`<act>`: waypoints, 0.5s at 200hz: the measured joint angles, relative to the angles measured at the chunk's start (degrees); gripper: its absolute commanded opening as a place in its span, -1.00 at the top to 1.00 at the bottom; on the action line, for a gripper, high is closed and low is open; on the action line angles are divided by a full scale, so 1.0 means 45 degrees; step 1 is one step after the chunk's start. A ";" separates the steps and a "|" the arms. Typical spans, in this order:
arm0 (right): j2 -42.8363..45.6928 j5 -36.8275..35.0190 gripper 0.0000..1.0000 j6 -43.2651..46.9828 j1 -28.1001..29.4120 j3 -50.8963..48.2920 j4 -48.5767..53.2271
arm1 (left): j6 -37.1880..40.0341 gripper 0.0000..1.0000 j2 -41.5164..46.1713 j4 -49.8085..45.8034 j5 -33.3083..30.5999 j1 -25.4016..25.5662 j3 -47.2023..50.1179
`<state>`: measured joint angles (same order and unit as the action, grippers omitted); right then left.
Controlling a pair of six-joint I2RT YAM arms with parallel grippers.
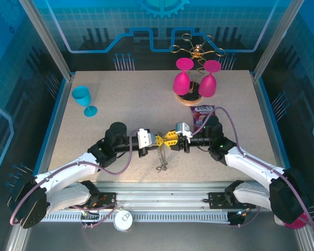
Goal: Put the keys on the keyring
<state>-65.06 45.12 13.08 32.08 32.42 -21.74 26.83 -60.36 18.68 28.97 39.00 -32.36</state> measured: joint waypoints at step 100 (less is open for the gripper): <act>-0.0073 0.0015 1.00 0.0879 0.0039 0.0355 0.1025 | -0.0223 0.74 -0.0068 0.0039 -0.0073 -0.0010 -0.0010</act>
<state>-65.39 45.19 17.04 32.25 34.02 -17.12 25.82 -60.66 18.85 28.64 38.96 -32.40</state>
